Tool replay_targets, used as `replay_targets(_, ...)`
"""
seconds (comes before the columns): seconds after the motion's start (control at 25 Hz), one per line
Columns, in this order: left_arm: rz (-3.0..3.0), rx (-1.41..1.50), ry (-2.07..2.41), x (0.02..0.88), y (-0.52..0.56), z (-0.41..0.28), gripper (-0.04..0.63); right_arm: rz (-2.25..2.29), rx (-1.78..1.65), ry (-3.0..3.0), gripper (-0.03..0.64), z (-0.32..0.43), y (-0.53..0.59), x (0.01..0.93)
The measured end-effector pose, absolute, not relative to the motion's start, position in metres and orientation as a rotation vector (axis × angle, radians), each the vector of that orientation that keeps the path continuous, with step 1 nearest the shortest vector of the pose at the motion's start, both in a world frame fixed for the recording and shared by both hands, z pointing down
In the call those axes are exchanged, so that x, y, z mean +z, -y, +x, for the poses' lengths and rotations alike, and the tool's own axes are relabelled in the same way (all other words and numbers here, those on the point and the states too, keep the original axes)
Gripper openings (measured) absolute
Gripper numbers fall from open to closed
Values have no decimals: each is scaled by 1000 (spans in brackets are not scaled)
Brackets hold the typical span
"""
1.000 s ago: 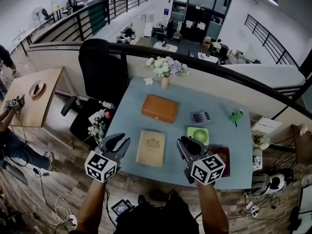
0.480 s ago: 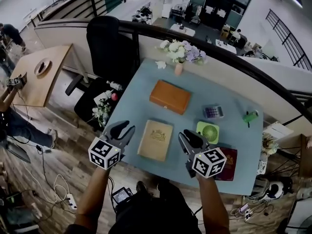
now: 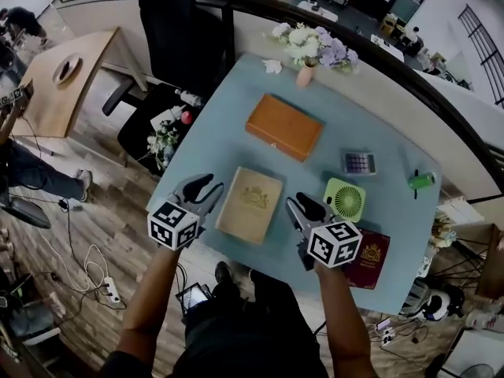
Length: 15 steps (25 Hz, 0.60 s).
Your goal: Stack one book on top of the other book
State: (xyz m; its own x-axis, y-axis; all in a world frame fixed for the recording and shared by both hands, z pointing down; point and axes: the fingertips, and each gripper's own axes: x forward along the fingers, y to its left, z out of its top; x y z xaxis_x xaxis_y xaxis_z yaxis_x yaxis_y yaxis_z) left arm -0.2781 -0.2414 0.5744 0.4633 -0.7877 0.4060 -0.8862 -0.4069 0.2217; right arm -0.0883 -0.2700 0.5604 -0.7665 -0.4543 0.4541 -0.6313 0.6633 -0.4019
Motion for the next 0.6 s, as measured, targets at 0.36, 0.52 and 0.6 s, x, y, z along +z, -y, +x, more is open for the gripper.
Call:
replay_targets(0.36, 2186, 368, 1353, 647, 239, -273, 173, 772, 893, 2430, 141, -96, 268, 637)
replay_targets(0.52, 2132, 389, 1328, 677, 234, -269, 201, 733, 931, 2371, 162, -99, 264, 668)
replay_targets(0.6, 2107, 396, 1318, 691, 231, -267, 212, 719, 948, 2347, 170, -100, 262, 681)
